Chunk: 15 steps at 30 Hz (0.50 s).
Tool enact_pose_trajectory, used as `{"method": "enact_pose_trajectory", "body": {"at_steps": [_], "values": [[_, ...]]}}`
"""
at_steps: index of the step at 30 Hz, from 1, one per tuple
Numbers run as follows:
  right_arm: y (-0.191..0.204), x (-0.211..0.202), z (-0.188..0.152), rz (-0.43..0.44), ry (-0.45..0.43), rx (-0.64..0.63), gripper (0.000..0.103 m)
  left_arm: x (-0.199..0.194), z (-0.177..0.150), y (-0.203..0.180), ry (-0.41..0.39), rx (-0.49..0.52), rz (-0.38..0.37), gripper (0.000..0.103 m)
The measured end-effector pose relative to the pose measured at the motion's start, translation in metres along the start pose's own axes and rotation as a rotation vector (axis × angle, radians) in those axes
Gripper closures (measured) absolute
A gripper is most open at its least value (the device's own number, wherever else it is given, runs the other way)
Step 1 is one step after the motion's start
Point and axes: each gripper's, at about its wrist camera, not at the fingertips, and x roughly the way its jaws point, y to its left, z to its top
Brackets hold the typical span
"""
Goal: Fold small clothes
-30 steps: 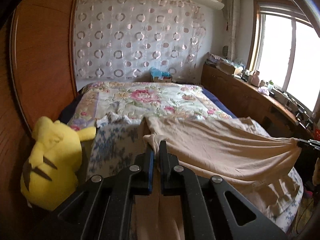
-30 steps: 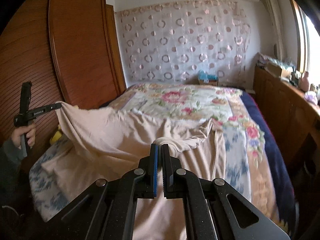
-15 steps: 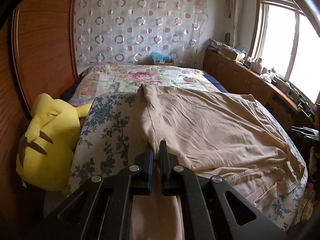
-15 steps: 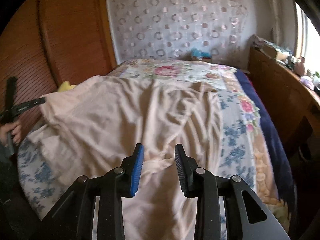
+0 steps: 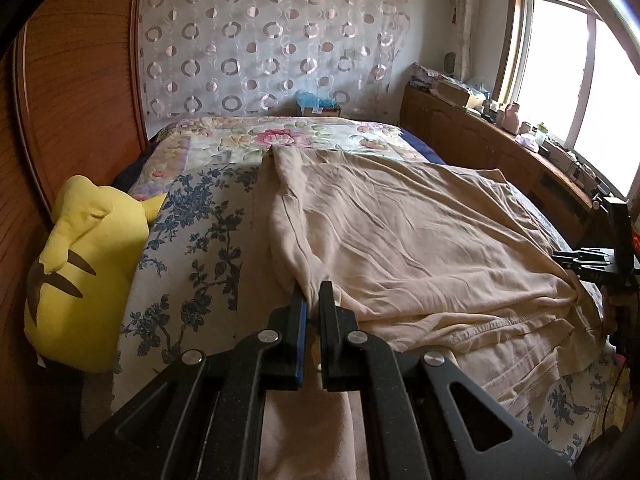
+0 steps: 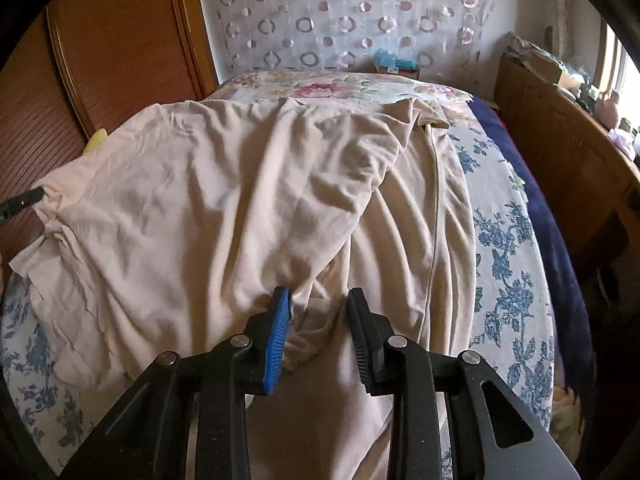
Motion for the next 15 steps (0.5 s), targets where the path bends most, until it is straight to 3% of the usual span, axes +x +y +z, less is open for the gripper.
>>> {"method": "enact_pose_trajectory", "body": {"at_steps": [9,15], "values": [[-0.007,-0.028,-0.013,0.026,-0.057,0.023,0.078,-0.003,0.0,-0.002,-0.007,0.006,-0.009,0.098],[-0.001,-0.012,-0.01,0.011,-0.013,0.003,0.086,-0.003,0.0,-0.003,-0.005,0.003,-0.013,0.098]]}}
